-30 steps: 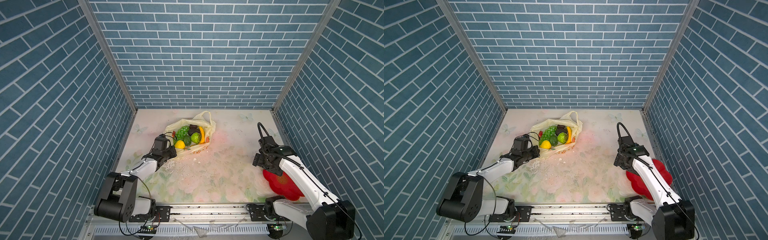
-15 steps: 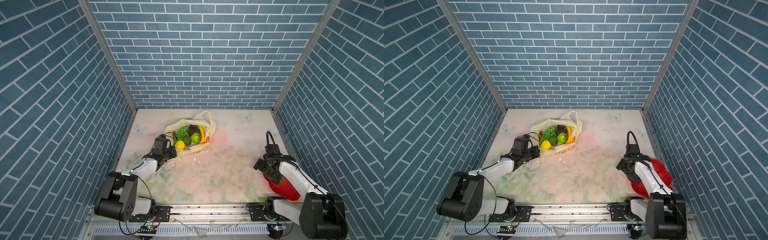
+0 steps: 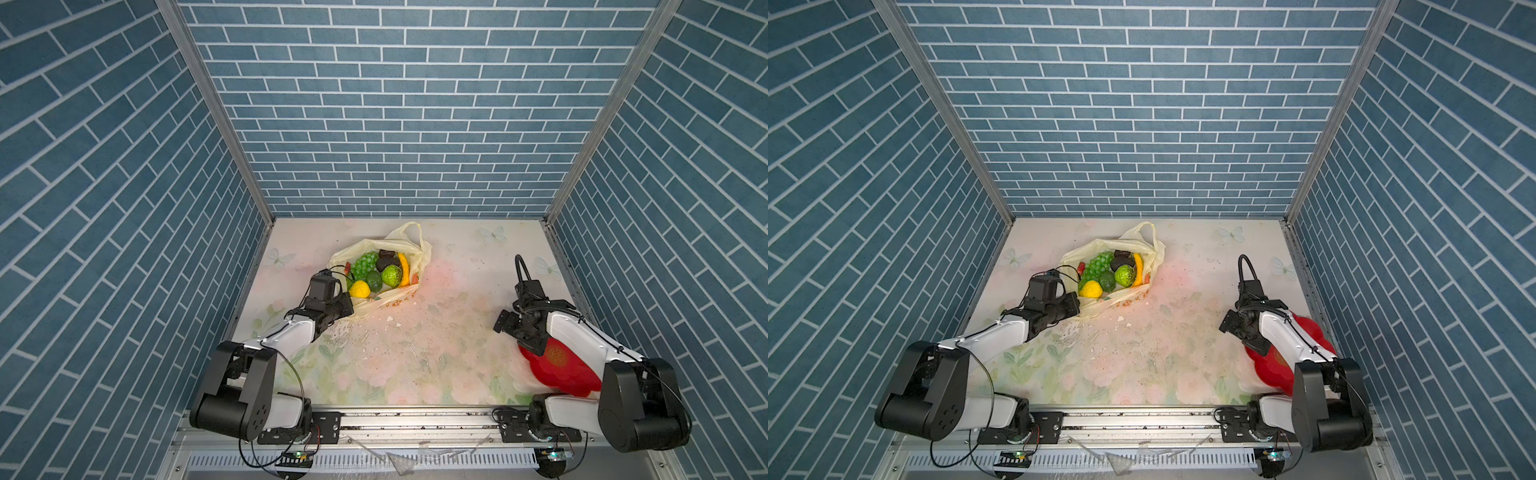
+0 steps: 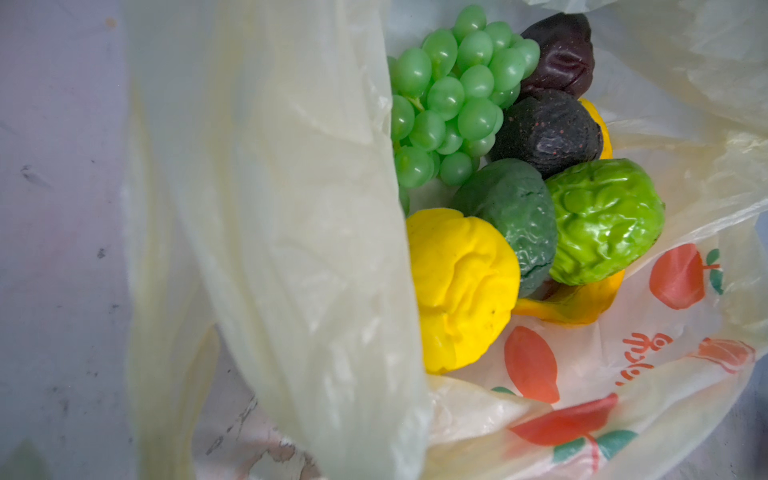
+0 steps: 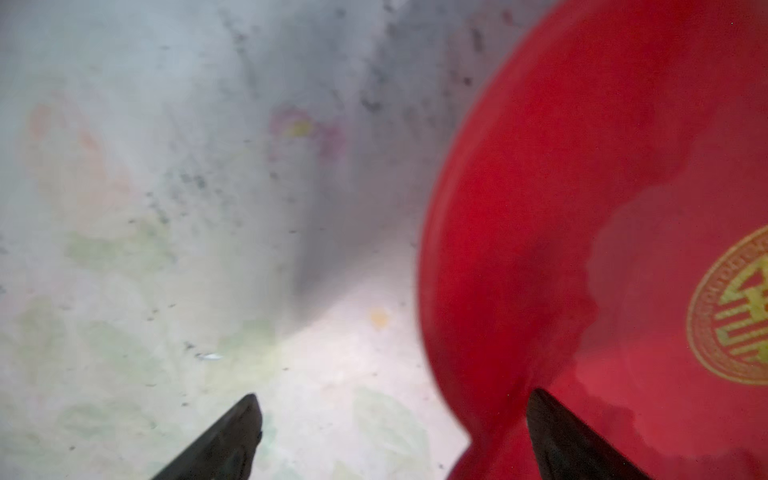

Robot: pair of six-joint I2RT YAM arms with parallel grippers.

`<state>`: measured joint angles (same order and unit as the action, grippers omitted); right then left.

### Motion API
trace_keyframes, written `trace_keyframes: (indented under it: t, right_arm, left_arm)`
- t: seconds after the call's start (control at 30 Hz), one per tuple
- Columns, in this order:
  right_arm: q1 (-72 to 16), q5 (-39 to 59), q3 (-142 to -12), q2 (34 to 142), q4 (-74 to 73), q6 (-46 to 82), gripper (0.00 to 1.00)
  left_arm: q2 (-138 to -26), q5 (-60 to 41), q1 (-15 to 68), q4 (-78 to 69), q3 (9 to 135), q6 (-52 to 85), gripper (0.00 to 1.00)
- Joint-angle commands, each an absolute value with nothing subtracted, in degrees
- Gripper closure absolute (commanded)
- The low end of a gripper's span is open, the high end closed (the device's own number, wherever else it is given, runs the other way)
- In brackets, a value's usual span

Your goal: Take the fake fruits out of the plastic bag

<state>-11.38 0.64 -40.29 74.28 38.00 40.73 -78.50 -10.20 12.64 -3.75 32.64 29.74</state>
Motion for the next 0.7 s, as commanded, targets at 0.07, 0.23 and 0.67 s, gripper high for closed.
trace_keyframes:
  t: [0.07,0.23,0.67]
  right_arm:
    - [-18.39,1.41,-45.50,77.86,36.47,44.38,0.01]
    - [-25.40,1.49,-50.21,82.93,34.88,46.43,0.01]
    - [-39.69,1.56,-63.88,93.20,36.05,47.86,0.01]
  left_arm:
    - [-78.79,-9.18,12.86,-3.52,33.47,28.74,0.98]
    - [-78.49,-8.77,12.91,-3.43,33.36,28.51,0.98]
    - [-77.62,-6.94,12.92,-3.40,32.83,28.18,0.98]
